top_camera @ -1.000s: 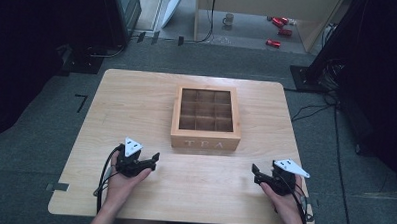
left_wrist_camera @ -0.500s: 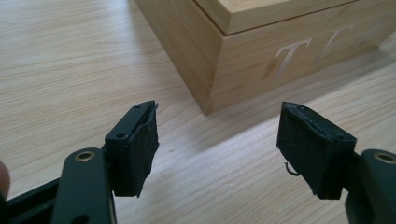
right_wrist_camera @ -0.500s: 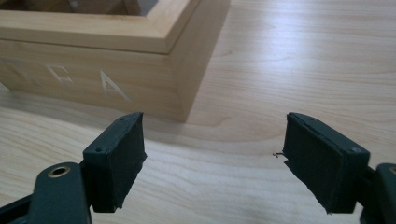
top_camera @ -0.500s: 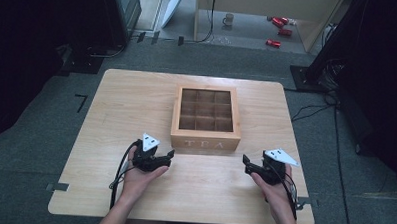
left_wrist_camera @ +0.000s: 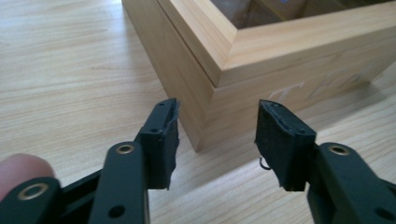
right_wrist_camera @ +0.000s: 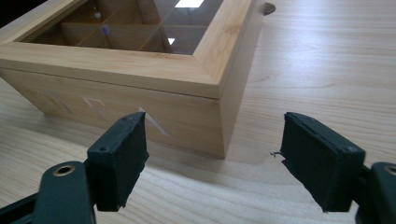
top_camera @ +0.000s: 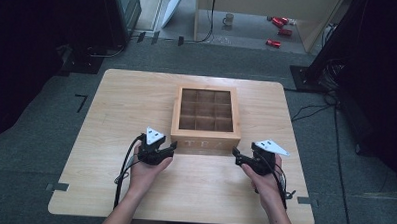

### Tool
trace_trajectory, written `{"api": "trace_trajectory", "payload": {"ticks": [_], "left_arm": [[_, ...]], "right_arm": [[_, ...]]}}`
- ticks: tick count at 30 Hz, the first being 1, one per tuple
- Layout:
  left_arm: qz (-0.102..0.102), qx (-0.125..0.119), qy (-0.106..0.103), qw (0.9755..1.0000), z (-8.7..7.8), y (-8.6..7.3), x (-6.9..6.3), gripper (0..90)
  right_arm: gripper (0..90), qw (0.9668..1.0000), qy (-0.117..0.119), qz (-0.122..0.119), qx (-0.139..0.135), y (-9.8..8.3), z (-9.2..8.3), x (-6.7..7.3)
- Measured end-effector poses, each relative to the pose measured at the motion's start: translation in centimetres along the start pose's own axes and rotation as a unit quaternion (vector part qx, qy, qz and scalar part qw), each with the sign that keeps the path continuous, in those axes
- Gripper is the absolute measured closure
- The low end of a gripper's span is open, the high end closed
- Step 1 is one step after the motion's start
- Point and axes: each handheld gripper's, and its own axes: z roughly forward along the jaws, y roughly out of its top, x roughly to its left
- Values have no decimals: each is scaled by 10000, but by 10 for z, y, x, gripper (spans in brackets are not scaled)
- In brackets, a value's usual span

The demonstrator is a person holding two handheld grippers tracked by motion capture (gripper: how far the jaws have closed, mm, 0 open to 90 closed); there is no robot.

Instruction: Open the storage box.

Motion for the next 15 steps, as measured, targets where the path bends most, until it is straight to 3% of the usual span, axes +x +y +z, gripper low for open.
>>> {"api": "trace_trajectory", "payload": {"ticks": [4, 8, 15], "left_arm": [[8, 11, 5, 10000, 1, 3, 1, 554], [-113, 21, -97, 9999, 5, 5, 2, 619], [-94, 62, -189, 9998, 7, 10, 0, 643]], "right_arm": [[254, 10000, 38, -32, 6, 3, 3, 2], [298, 9998, 113, -118, -63, 8, 8, 3], [325, 9998, 159, -103, -74, 13, 14, -2]]}}
